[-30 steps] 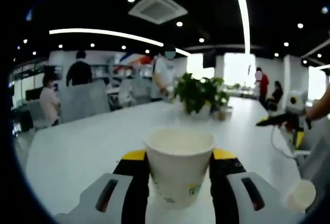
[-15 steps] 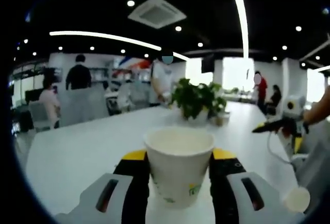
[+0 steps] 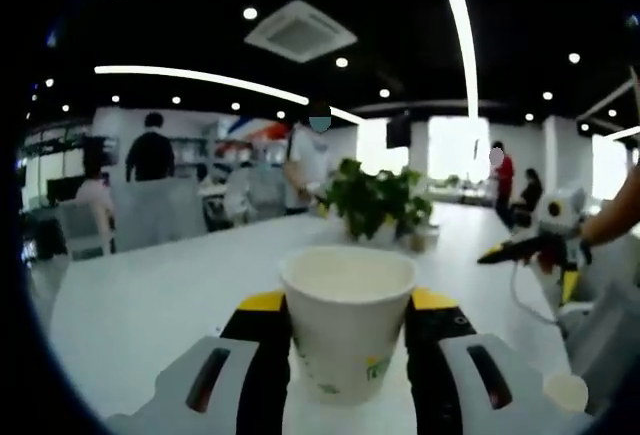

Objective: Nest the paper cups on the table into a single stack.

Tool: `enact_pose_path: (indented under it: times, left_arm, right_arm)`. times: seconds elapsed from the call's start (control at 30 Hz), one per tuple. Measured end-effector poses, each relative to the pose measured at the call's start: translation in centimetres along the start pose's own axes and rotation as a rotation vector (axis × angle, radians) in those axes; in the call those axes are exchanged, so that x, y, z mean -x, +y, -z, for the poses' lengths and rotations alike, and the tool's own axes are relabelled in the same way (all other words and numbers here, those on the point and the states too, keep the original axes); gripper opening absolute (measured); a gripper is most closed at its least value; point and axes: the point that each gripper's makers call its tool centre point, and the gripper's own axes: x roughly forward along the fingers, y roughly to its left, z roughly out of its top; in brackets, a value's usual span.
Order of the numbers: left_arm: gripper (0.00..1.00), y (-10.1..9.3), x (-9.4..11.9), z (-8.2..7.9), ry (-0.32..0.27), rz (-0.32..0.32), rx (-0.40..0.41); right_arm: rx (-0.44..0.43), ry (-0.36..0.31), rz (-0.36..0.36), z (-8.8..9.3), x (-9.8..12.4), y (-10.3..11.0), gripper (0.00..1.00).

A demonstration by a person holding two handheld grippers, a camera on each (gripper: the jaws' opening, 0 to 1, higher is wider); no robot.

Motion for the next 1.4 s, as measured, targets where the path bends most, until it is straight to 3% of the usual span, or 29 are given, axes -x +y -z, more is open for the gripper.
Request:
enact_pose_path:
  times: [1.4]
  left_arm:
    - [0.43, -7.0, 2.3, -3.7, -0.074, 0.04, -0.018]
  right_arm:
    - [0.017, -0.031, 0.009, -1.4, 2.7, 1.8, 1.0]
